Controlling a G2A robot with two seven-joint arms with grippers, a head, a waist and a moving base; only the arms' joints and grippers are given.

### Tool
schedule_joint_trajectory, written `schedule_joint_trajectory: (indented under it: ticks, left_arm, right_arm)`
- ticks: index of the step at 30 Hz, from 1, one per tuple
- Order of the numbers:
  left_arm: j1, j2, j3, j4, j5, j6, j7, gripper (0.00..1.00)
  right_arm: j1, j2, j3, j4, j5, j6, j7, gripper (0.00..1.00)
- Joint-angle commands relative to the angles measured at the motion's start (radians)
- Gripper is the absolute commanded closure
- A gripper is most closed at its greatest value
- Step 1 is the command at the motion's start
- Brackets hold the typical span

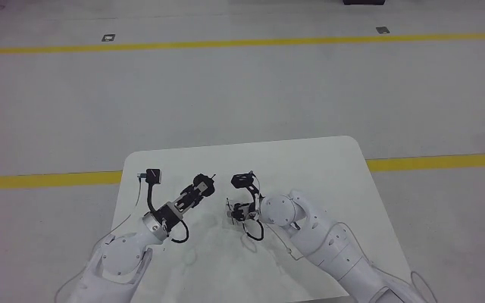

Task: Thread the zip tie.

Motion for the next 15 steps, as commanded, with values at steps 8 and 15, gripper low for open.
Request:
schedule_joint_trajectory:
  ticks: [8, 15]
  left_arm:
    - [0.000, 0.000, 0.000, 0.000, 0.000, 0.000, 0.000, 1.00]
    - [0.000, 0.000, 0.000, 0.000, 0.000, 0.000, 0.000, 1.00]
  right_arm:
    - [0.011, -0.008, -0.022, 0.018, -0.015, 0.019, -0.008, 0.78]
    - [0.021, -0.016, -0.043, 0.034, -0.037, 0.034, -0.023, 0.82]
